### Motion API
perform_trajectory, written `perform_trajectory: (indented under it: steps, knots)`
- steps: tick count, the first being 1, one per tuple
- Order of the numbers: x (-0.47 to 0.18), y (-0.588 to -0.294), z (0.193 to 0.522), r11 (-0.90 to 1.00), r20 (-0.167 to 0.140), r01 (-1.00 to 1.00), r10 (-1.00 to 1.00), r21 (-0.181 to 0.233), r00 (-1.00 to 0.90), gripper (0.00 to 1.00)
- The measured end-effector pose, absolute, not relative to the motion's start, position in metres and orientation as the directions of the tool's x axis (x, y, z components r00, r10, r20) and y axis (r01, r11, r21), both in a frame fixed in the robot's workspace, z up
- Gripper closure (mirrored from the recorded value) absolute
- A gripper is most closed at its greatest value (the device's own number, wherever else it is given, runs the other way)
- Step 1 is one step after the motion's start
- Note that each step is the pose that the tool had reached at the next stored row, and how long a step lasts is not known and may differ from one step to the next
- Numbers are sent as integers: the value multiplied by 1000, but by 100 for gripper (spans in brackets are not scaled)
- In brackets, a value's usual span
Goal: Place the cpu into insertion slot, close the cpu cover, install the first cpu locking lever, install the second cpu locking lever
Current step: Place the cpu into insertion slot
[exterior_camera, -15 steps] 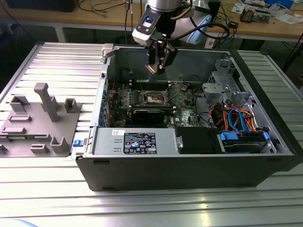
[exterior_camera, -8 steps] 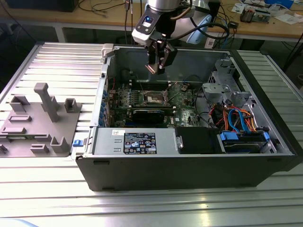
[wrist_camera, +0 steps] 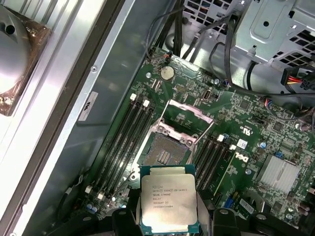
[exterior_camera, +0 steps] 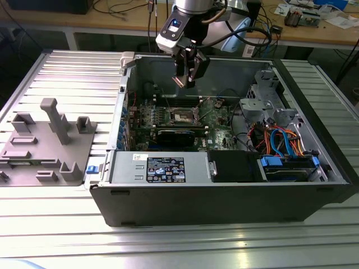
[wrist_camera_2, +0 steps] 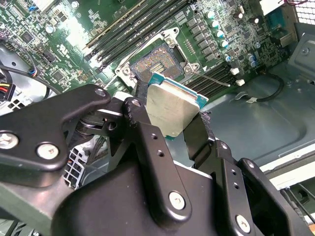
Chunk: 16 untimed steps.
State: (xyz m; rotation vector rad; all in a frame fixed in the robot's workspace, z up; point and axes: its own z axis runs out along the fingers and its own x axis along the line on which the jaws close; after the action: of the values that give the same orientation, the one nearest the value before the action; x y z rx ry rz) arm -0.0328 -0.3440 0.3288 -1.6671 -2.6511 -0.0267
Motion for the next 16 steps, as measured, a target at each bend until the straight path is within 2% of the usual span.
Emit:
perform_trajectory:
  steps: [16]
  knots:
    - [-33, -344, 329, 411, 17, 911, 911, 9, -412, 46]
